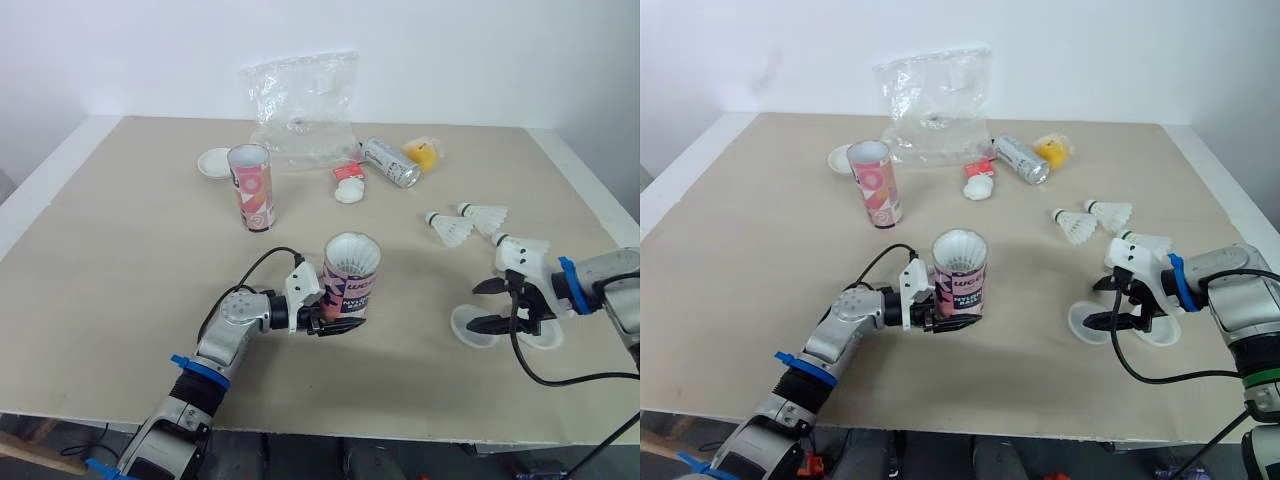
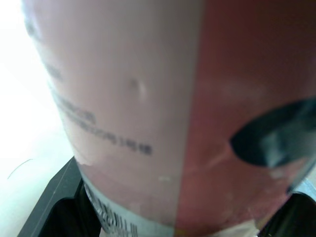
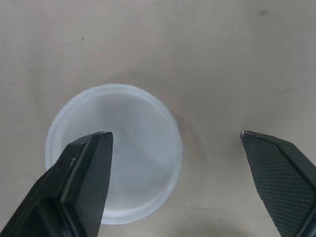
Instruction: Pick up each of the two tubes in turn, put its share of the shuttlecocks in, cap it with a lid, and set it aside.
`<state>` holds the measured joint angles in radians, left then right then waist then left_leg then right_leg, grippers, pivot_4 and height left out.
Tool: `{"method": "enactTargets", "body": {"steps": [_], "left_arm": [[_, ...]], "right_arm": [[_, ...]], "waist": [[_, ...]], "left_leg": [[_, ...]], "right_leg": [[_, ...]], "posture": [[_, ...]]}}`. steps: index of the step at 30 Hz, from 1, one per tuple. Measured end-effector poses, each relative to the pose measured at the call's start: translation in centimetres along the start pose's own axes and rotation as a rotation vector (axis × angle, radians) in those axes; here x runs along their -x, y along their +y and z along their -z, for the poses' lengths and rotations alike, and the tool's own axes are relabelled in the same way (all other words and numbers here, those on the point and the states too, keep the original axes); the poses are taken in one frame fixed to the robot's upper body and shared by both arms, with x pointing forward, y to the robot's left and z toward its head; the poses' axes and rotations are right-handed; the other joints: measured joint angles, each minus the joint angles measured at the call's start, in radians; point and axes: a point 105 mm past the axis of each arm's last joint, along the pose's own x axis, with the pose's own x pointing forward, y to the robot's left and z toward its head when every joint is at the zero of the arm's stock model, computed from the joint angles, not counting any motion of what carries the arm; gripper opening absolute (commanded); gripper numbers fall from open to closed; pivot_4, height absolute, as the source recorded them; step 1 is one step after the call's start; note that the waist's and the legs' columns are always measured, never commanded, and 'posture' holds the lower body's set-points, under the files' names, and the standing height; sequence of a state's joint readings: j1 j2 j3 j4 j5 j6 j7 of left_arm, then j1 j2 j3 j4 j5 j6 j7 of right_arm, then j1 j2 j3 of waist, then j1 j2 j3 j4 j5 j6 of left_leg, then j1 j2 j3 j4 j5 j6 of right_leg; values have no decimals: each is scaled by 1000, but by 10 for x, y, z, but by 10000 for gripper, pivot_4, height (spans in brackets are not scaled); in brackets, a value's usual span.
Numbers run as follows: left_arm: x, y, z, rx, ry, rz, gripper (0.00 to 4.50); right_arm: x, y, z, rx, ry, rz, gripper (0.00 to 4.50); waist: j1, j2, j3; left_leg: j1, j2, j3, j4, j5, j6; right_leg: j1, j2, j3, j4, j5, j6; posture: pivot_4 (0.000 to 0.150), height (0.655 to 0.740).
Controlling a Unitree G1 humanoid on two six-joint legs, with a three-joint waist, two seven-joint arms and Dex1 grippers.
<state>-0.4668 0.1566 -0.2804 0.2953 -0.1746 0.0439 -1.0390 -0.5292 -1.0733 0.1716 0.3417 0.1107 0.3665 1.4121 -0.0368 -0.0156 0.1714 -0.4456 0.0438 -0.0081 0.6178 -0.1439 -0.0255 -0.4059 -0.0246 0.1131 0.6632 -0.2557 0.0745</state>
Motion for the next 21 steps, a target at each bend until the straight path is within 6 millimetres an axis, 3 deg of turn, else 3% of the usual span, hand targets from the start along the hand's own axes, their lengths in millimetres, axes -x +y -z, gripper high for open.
{"method": "enactTargets", "body": {"steps": [2, 7, 8, 21], "left_arm": [[0, 0, 0, -1, 1, 0, 33469], [0, 0, 0, -3, 4, -1, 33469], [0, 0, 0, -4, 5, -2, 33469], [1, 2, 1, -7, 19, 5, 33469]], "right_arm": [[0, -2, 1, 8, 6, 5, 25929], [0, -2, 2, 28, 19, -3, 2621], [0, -2, 2, 32, 18, -11, 610], [-1, 9, -6, 59, -21, -55, 610]], "waist": [[0, 0, 0], [0, 0, 0], [0, 0, 0], [-2, 1, 0]], "left_leg": [[0, 0, 0, 0, 0, 0], [0, 0, 0, 0, 0, 0], [0, 0, 0, 0, 0, 0], [2, 0, 0, 0, 0, 0]], "right_leg": [[0, 0, 0, 0, 0, 0], [0, 0, 0, 0, 0, 0], [0, 0, 0, 0, 0, 0], [2, 0, 0, 0, 0, 0]], "posture": [[1500, 7400], [1500, 7400], [1500, 7400], [1500, 7400]]}}
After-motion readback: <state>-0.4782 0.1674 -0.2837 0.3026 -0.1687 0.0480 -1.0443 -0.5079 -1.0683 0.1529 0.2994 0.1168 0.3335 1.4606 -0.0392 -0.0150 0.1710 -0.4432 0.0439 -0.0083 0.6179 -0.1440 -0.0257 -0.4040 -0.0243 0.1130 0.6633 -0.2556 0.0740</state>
